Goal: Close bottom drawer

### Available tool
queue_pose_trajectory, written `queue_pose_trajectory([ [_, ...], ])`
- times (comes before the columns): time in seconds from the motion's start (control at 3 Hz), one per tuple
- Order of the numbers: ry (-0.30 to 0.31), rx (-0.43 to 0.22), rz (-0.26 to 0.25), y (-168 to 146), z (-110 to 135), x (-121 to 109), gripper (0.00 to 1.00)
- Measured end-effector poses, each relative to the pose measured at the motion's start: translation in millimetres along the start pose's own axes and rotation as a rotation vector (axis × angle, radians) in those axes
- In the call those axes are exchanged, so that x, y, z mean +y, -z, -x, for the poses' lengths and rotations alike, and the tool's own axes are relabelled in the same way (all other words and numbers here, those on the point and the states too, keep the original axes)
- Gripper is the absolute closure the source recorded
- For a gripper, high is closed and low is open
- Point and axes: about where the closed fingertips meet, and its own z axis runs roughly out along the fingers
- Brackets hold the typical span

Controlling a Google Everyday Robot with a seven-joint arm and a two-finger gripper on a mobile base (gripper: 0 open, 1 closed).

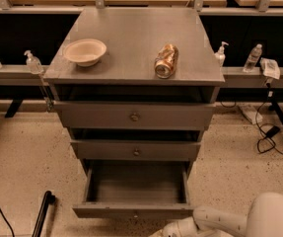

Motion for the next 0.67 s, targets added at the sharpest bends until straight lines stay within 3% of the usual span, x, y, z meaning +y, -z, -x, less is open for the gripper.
queue_pose_trajectory([
  [0.33,0.005,0.010,0.016,-2.5,-1.4,3.5,0.84],
  [0.67,0.004,0.011,0.020,-4.3,-2.0,4.4,1.00],
])
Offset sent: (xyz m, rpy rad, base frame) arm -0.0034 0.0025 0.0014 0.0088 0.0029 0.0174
